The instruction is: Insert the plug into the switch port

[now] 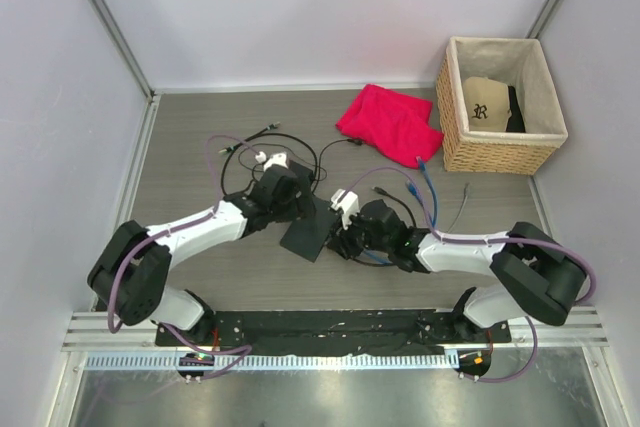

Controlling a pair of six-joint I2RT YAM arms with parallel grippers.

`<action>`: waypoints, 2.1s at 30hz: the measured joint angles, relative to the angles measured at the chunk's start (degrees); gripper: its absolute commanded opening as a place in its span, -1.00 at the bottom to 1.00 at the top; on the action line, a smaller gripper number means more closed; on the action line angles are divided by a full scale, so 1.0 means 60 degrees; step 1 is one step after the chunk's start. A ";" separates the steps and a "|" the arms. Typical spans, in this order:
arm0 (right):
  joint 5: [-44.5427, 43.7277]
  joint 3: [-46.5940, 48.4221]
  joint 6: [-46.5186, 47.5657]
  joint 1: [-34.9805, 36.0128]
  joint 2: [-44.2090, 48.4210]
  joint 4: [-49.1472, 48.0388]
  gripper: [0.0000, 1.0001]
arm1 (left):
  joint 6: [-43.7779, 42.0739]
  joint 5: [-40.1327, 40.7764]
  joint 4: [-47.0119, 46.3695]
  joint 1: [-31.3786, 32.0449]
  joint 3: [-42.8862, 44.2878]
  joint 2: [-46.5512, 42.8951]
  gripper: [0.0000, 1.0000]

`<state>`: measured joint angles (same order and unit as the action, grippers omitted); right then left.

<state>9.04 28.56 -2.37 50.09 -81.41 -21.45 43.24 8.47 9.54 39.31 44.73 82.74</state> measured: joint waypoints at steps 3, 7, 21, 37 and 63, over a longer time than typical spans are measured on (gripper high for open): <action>-0.0324 -0.0044 -0.0087 0.0000 0.0433 0.0091 0.29 | -0.0124 0.0535 0.0342 -0.0288 0.0597 -0.0080 0.94; -0.1322 -0.0036 -0.0131 0.0000 0.1344 0.0750 0.72 | -0.0288 0.1195 0.0699 -0.0681 0.1239 -0.0168 1.00; -0.5107 -0.0532 -0.0138 -0.0514 0.3268 0.1173 0.98 | 0.0197 0.3300 0.0991 -0.3850 0.3348 0.1260 0.77; -0.4907 -0.0820 -0.0168 -0.0674 0.2244 0.0794 0.96 | 0.0095 0.1800 0.1821 -0.6102 0.6615 0.5905 0.34; -0.4590 -0.0820 -0.0175 -0.0681 0.2186 0.0648 0.91 | 0.1235 0.0441 0.2029 -0.6156 0.6823 0.6160 -0.88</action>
<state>-18.50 23.64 -3.42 46.00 -68.29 -17.56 50.65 11.11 21.71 2.37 85.67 119.70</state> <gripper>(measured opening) 0.960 0.013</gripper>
